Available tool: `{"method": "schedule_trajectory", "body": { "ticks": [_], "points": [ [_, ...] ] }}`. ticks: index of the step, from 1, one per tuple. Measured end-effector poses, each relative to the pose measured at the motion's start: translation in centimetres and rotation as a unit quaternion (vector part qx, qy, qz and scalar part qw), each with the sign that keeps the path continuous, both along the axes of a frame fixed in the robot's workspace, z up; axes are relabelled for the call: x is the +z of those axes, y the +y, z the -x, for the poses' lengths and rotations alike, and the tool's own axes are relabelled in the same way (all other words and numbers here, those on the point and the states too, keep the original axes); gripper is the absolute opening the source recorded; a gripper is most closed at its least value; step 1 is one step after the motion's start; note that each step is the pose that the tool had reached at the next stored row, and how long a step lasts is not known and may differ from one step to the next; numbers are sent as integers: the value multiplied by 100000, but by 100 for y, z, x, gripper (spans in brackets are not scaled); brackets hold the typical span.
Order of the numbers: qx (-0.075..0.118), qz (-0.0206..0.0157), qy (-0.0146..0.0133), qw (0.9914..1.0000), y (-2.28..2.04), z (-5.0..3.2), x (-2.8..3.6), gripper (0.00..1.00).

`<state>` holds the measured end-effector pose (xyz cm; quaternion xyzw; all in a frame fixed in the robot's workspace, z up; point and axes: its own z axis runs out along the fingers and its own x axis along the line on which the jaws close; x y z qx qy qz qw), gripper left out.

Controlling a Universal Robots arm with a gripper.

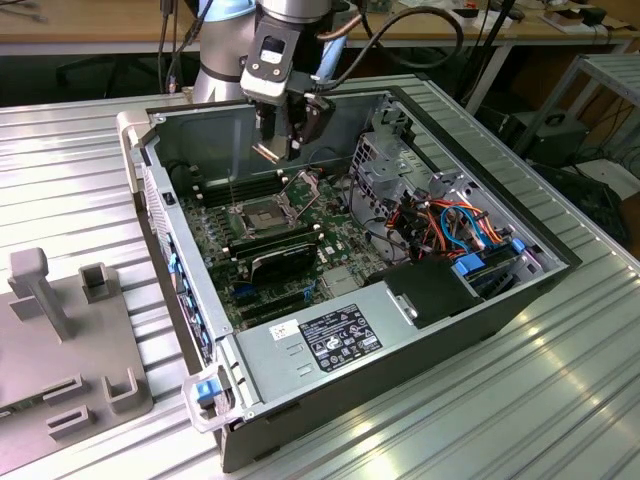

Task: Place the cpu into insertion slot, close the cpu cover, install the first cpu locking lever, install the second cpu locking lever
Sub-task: 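Place the cpu into insertion slot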

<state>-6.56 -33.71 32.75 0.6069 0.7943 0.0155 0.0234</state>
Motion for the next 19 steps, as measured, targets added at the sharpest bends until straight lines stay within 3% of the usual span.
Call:
{"method": "schedule_trajectory", "body": {
  "ticks": [1, 11, 13, 16, 19],
  "points": [
    [-2191, -10, 5, 99976, 0, 0, -24, 55],
    [-2273, -54, -2, 99974, 1, 0, -31, 55],
    [-3034, -50, -1, 99954, 0, 0, -51, 55],
    [-6193, -48, 1, 99808, 0, 0, -105, 55],
    [-8937, -53, -2, 99600, 1, 0, -159, 55]
  ]
}}
